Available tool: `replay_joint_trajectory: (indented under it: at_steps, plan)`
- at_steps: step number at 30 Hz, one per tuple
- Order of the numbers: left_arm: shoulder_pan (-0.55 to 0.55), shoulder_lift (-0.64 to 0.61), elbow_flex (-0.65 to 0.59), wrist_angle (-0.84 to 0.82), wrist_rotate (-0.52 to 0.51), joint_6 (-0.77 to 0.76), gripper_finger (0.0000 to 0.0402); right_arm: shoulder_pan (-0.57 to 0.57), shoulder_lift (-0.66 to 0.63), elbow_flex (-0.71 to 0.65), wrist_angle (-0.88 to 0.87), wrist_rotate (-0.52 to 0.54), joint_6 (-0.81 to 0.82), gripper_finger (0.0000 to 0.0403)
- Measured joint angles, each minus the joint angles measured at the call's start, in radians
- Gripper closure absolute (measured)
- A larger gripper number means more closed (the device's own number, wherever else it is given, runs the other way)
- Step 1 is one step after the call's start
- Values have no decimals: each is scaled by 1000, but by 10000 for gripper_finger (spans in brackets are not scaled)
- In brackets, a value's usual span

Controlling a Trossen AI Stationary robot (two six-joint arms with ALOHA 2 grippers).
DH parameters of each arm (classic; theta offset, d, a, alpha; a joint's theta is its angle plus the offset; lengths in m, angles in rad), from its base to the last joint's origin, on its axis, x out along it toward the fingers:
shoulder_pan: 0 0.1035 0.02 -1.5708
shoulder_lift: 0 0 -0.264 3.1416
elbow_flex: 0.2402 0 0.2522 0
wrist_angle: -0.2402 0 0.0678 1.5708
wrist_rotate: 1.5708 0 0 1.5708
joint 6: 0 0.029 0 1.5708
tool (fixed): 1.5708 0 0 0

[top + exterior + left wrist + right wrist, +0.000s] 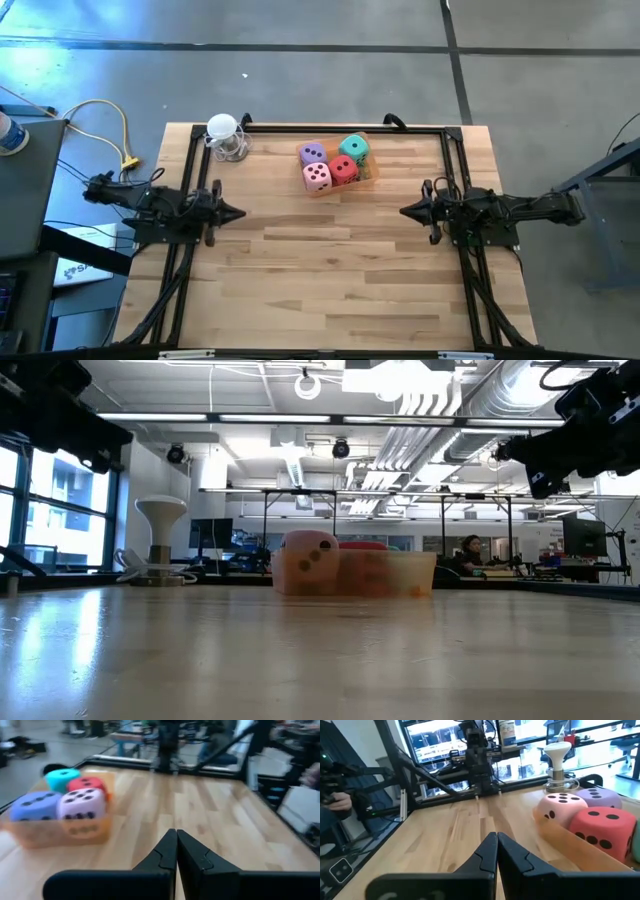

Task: Pick & Place Dice
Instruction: Return to Home Position

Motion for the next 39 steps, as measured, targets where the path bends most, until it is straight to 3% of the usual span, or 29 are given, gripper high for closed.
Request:
replay_joint_trajectory:
  at_steps: [5,18,39]
  plan:
    - [39,0,-8,-14,-14,-59,401,0,0,0,0,0,1,401]
    - [41,10,-157,308,238,55,401,0,0,-1,-1,-3,2,401]
    - [41,13,-172,325,235,65,401,0,0,-3,-1,-3,2,401]
